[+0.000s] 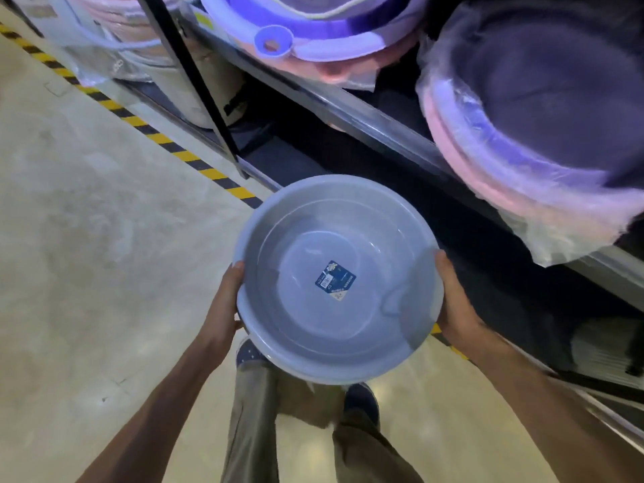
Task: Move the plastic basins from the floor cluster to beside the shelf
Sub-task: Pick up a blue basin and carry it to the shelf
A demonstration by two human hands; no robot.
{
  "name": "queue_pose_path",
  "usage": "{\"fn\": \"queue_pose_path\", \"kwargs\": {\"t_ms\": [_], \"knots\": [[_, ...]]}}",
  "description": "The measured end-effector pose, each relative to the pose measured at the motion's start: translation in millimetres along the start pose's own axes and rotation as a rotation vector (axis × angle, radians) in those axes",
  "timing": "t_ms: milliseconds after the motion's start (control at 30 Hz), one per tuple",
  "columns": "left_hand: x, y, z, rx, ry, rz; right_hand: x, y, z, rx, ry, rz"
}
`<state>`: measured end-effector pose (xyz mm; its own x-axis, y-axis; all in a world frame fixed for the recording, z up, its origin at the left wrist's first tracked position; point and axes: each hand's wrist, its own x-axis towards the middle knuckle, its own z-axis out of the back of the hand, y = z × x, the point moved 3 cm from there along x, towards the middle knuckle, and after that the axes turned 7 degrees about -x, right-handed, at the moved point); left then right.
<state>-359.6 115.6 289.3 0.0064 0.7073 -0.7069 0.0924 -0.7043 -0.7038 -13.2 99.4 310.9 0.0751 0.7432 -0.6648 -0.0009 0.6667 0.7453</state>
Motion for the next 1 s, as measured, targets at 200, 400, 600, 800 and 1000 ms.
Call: {"fn": "queue_pose_path", "kwargs": {"t_ms": [200, 400, 600, 800, 1000], "knots": [[66, -27, -23, 0.104, 0.128, 0.012, 35, -29, 12, 0.095, -0.134, -0.041], [118, -47, -49, 0.223, 0.261, -0.014, 60, -55, 29, 0.208, -0.296, -0.048], [168, -54, -73, 0.284, 0.307, -0.106, 85, -68, 45, 0.257, -0.297, 0.083], [206, -56, -108, 0.228, 0.296, -0.213, 122, -67, 71, 0.303, -0.398, 0.227], [247, -61, -147, 0.168, 0.397, -0.28, 154, -60, 98, 0.234, -0.441, 0.315]]}}
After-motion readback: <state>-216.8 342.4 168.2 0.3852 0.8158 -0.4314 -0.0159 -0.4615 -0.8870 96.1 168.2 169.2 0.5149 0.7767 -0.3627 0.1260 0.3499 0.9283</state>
